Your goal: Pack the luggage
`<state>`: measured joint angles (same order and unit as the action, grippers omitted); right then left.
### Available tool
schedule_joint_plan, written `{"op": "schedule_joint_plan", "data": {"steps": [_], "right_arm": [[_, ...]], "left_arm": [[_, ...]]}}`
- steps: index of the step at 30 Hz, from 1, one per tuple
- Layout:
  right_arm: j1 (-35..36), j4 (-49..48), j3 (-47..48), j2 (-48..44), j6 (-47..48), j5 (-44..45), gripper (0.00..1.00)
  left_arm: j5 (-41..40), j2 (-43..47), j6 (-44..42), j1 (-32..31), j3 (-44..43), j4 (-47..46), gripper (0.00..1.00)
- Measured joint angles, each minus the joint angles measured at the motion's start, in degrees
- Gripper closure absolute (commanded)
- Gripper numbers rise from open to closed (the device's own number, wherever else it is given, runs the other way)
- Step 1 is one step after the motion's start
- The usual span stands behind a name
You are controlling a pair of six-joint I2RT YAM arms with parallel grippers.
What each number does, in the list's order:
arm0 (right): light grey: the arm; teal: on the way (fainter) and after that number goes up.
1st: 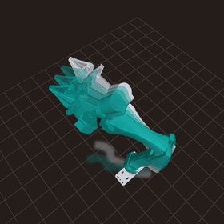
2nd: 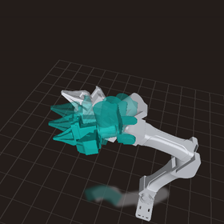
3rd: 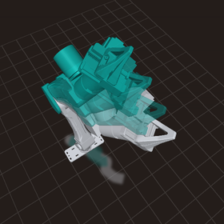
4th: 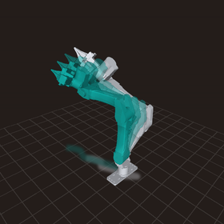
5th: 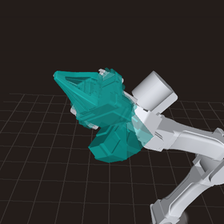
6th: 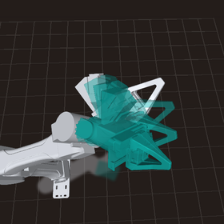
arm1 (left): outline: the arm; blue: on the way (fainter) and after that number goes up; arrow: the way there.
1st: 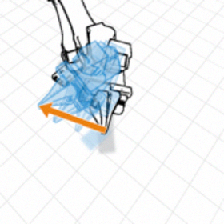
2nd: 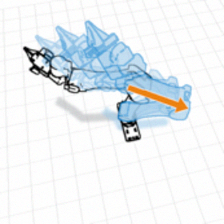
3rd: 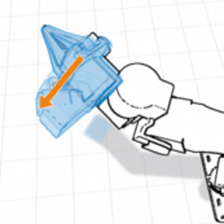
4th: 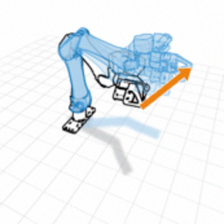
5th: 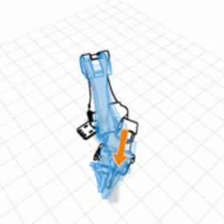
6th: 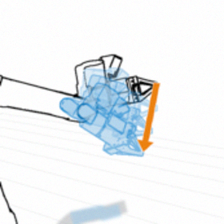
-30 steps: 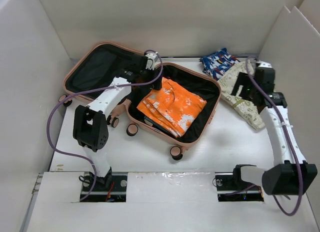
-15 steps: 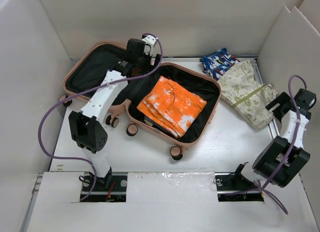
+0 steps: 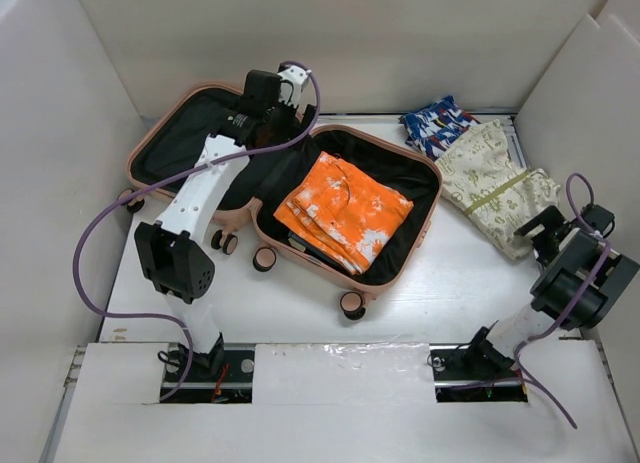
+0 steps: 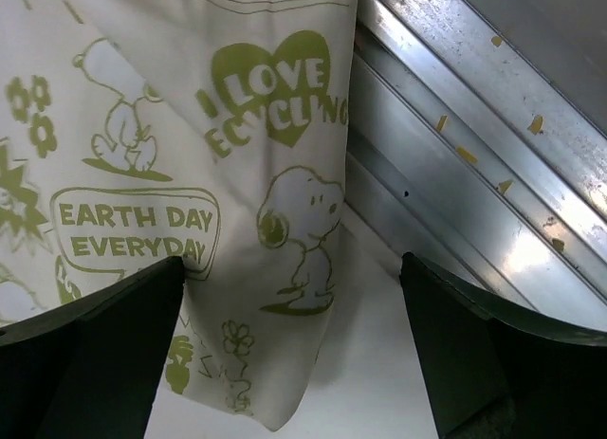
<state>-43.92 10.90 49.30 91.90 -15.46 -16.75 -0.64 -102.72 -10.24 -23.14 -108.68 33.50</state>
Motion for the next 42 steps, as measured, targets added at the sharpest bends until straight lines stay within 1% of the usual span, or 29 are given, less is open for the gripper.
{"op": "schedule_joint_plan", "data": {"steps": [1, 4, 6, 10, 11, 14, 15, 16, 17, 20, 23, 27, 34, 36, 42], "right_arm": [[0.2, -0.55, -0.37, 0.96, -0.2, -0.26, 0.02], [1.31, -3.04, -0.24, 3.54, -0.5, 0.0, 0.01], [2.34, -3.96, 0.79, 4.98, -0.92, 0.52, 0.06], [4.68, -5.53, 4.44, 8.9, -2.36, 1.66, 0.27], [4.79, -6.01, 4.81, 9.49, -2.78, 1.77, 0.4], [4.59, -8.28, 5.01, 10.29, -3.56, 2.36, 0.68], [4.57, -9.01, 5.2, 10.38, -3.96, 2.49, 0.87], [4.57, -10.03, 5.31, 10.51, -4.39, 2.51, 0.96], [4.55, -10.58, 5.49, 10.58, -5.42, 1.25, 1.0], [6.1, -10.67, 5.4, 10.71, -7.48, -2.84, 1.0], [7.15, -10.62, 5.29, 10.08, -8.41, -4.72, 1.0], [7.96, -9.03, 5.03, 5.53, -9.53, -6.45, 1.0], [12.31, -6.86, 5.25, -7.43, -13.46, -6.56, 1.0], [13.25, -6.03, 6.08, -8.85, -14.99, -6.29, 1.0], [15.3, -2.27, 11.82, -9.03, -19.61, -4.0, 1.0]], "left_arm": [[0.17, -0.24, 0.0, 0.0, -0.63, 0.09, 0.04], [0.46, -0.55, 0.11, -0.02, -1.7, 0.17, 0.04], [0.61, -0.63, 0.17, -0.02, -1.95, 0.28, 0.04], [0.55, -0.63, 0.2, -0.02, -1.99, 0.33, 0.03], [0.42, -0.63, 0.17, -0.02, -2.03, 0.42, 0.03], [0.07, -0.63, 0.11, -0.02, -2.08, 0.37, 0.03], [-0.09, -0.63, 0.07, -0.02, -2.08, 0.35, 0.03], [-0.17, -0.63, 0.02, -0.02, -2.08, 0.26, 0.03], [-0.37, -0.63, 0.02, -0.02, -2.08, 0.17, 0.03], [-1.01, -0.63, 0.0, -0.02, -2.08, -0.22, 0.03], [-1.49, -0.63, 0.0, -0.02, -2.08, -0.35, 0.03], [-1.99, -0.5, -0.02, -0.02, -1.92, -0.87, 0.02], [-2.45, 1.16, 0.13, -0.02, 0.04, -1.57, 0.02], [-2.47, 1.6, 0.24, -0.02, 0.46, -1.7, 0.02], [-2.45, 2.29, 0.66, -0.02, 1.07, -2.67, 0.02]]}}
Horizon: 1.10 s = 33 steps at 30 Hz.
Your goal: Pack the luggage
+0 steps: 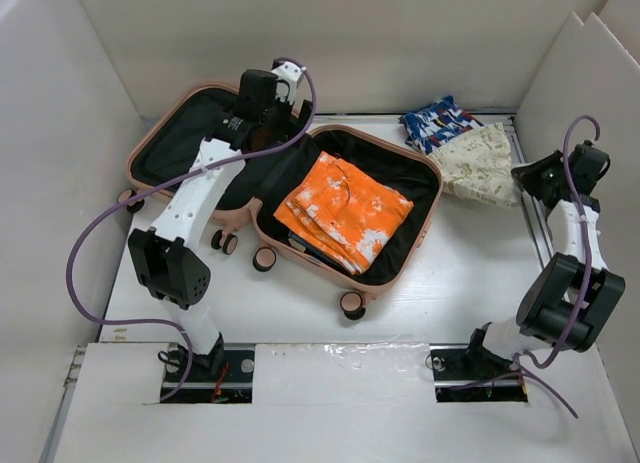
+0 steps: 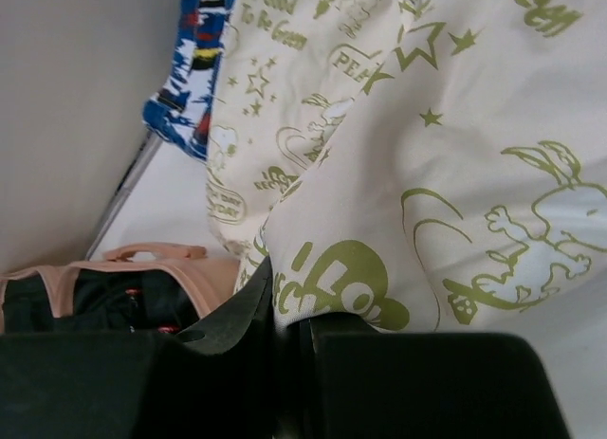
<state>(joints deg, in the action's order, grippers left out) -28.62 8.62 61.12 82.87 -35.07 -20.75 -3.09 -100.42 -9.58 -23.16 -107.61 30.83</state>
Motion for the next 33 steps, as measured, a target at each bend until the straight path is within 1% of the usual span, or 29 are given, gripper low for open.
{"op": "schedule_joint_plan", "data": {"steps": [5, 10, 13, 16, 19, 22, 24, 27, 30, 33], "right_arm": [[3.17, 2.56, 6.78, 0.24, -3.63, 3.48, 1.0], [8.33, 3.93, 18.95, 3.89, -6.93, 7.87, 1.0], [13.25, 4.57, 26.77, 7.13, -8.39, 11.3, 1.0], [19.12, 5.75, 37.11, 12.48, -9.16, 13.6, 1.0], [25.14, 6.67, 48.11, 18.25, -9.09, 14.91, 1.0], [31.5, 8.31, 56.83, 21.66, -7.78, 14.97, 1.0], [35.8, 8.37, 58.55, 21.51, -7.21, 14.19, 1.0], [41.51, 7.26, 57.64, 19.67, -7.19, 12.81, 1.0], [46.53, 5.68, 52.37, 16.04, -8.35, 10.56, 1.0], [50.18, 4.2, 45.92, 12.13, -9.42, 7.78, 1.0]], "left_arm": [[-0.02, 0.57, 0.26, 0.0, 0.79, -0.79, 0.02], [-0.04, 1.27, 0.46, 0.0, 2.16, -1.2, 0.01], [-0.07, 1.51, 0.46, 0.0, 3.37, -1.33, 0.01], [-0.24, 1.53, 0.48, 0.0, 4.46, -1.4, 0.01], [-0.26, 1.53, 0.55, 0.42, 5.18, -1.31, 0.01], [0.24, 1.53, 1.07, 2.32, 5.31, -1.14, 0.01], [0.44, 1.53, 1.44, 4.66, 5.31, -0.98, 0.01], [0.31, 1.66, 1.86, 8.44, 5.29, -0.9, 0.01], [-0.55, 2.32, 1.97, 10.38, 5.46, -0.85, 0.01], [-0.61, 3.54, 1.97, 10.51, 5.64, -0.79, 0.01]]}}
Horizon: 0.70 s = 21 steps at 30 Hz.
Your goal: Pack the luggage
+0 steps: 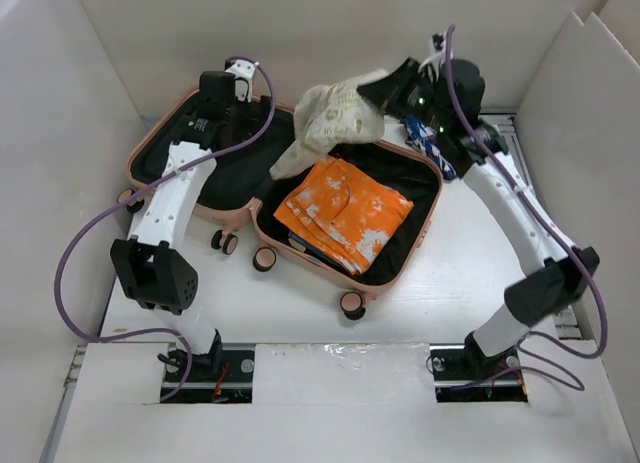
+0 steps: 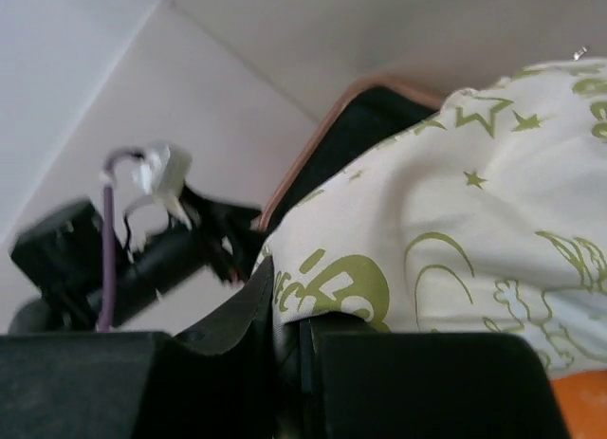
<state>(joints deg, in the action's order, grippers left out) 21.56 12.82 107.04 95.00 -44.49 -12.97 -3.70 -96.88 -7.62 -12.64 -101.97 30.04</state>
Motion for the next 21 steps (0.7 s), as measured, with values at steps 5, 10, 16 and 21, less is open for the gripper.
{"op": "schedule_joint_plan", "data": {"steps": [5, 10, 16, 21], "right_arm": [[3.91, -5.38, -26.77, -14.47, -3.13, -2.14, 1.0], [2.08, -5.73, -53.7, -26.27, -4.98, -0.94, 0.92], [-3.54, -1.07, -65.77, -27.91, -5.01, -3.41, 0.23], [-5.46, 8.68, -61.4, -30.58, 1.31, -2.62, 0.22]], "left_arm": [[0.02, 2.1, -0.59, -0.09, 0.0, -0.04, 0.01], [0.9, 2.69, -2.91, -0.33, 0.0, 1.66, 0.01], [5.38, 2.34, -5.97, -2.99, 1.38, 4.66, 0.02], [7.76, -1.49, -7.52, -7.21, 2.1, 4.9, 0.03]]}}
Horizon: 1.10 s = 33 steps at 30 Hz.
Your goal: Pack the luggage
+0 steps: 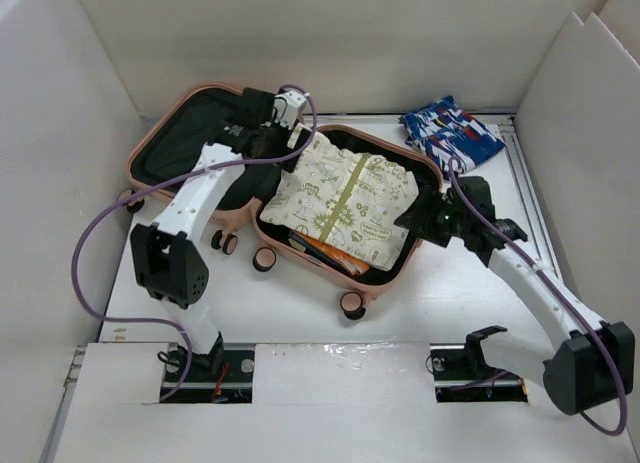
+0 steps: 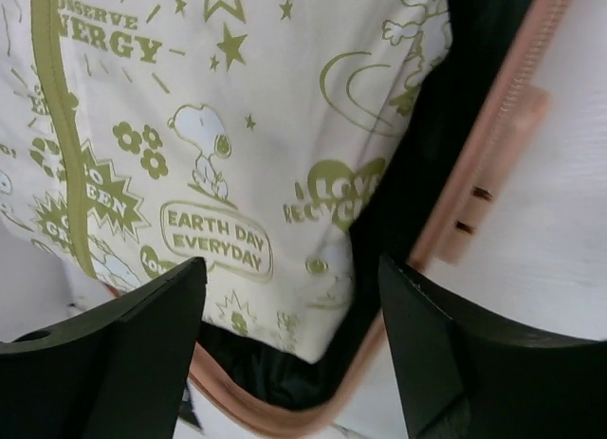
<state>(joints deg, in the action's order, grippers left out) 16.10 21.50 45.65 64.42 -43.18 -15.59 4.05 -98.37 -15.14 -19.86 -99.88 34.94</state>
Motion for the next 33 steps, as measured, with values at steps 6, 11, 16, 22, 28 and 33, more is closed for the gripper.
{"op": "schedule_joint_plan", "data": {"steps": [6, 11, 16, 22, 28, 33], "right_arm": [[4.52, 10.97, 11.1, -6.01, 11.3, 11.98, 0.42], [3.26, 6.03, 15.06, -0.9, 16.68, 13.0, 0.73], [2.6, -1.38, 15.54, 14.82, 17.55, 11.76, 0.84], [-0.44, -6.25, 12.52, 25.31, 17.94, 7.48, 0.9], [-3.41, -0.92, 21.2, 25.03, 25.46, 7.41, 0.34], [-12.46, -0.31, 33.83, 24.02, 28.41, 8.31, 0.0]], "left_arm": [[0.0, -9.22, 0.07, -1.97, -2.14, -1.99, 0.2], [0.04, -14.36, -0.59, -2.91, -4.7, -2.99, 0.31], [1.4, -16.17, -1.09, -3.63, -3.8, -4.55, 0.31], [2.08, -15.8, -1.53, -3.87, 1.11, -10.05, 0.31], [2.27, -16.83, -2.19, -4.04, -1.42, -8.79, 0.21], [0.11, -18.69, -3.02, -4.11, -8.83, -3.93, 0.02]]}}
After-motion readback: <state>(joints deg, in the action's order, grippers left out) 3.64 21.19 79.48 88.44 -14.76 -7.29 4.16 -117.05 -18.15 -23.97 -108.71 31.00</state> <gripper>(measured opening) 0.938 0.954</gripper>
